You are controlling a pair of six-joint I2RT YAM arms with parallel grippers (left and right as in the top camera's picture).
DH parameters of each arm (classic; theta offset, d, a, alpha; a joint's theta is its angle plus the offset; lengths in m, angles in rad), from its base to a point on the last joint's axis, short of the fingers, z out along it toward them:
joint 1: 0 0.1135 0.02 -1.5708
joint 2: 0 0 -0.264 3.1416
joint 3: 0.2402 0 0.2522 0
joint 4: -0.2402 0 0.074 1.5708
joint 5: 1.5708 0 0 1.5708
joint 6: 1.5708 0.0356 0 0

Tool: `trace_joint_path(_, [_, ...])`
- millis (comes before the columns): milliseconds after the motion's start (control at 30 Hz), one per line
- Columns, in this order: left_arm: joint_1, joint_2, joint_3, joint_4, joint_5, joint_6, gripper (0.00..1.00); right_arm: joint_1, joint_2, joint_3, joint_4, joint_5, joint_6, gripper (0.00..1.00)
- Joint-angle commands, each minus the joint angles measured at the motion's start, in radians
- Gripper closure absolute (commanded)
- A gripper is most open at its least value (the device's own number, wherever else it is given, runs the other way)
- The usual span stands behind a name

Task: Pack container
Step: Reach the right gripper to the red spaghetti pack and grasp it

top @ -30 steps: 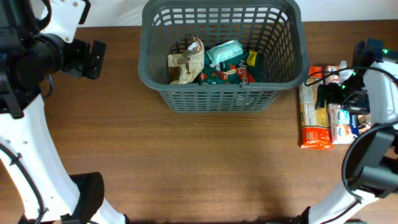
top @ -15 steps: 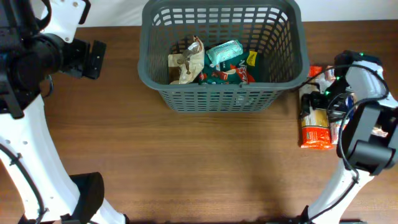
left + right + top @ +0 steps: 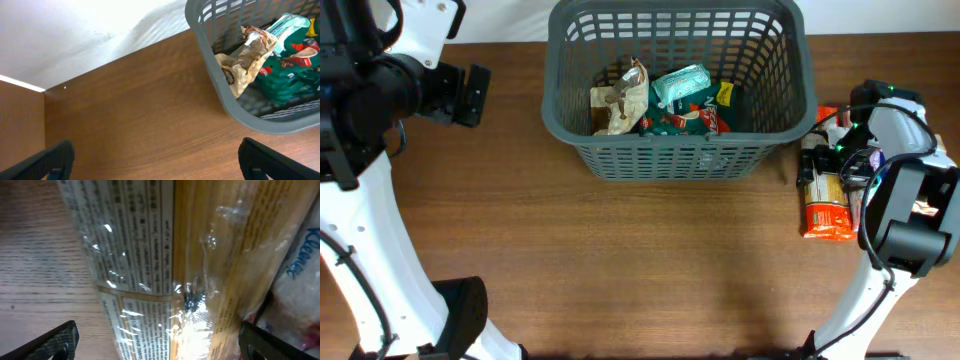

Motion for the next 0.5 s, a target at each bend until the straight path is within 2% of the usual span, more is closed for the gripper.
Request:
trace_joint_path(0, [0.003, -0.002, 0.001, -0.003, -0.004, -0.01, 0.01, 0.002, 0.028, -0.002, 0.015, 0.032, -0.008, 0.01])
trace_joint_path(300, [0.003, -0.002, 0.001, -0.003, -0.004, -0.01, 0.01, 0.001, 0.028, -0.035, 0.046, 0.085, 0.019, 0.0])
trace_joint_path(367, [0.003, -0.002, 0.001, -0.003, -0.004, -0.01, 0.01, -0.004, 0.028, -0.046, 0.05, 0.089, 0.026, 0.06])
trace_joint_path(467, [0.003, -0.002, 0.001, -0.003, -0.004, -0.01, 0.01, -0.012, 0.028, -0.07, 0.064, 0.115, 0.066, 0.07])
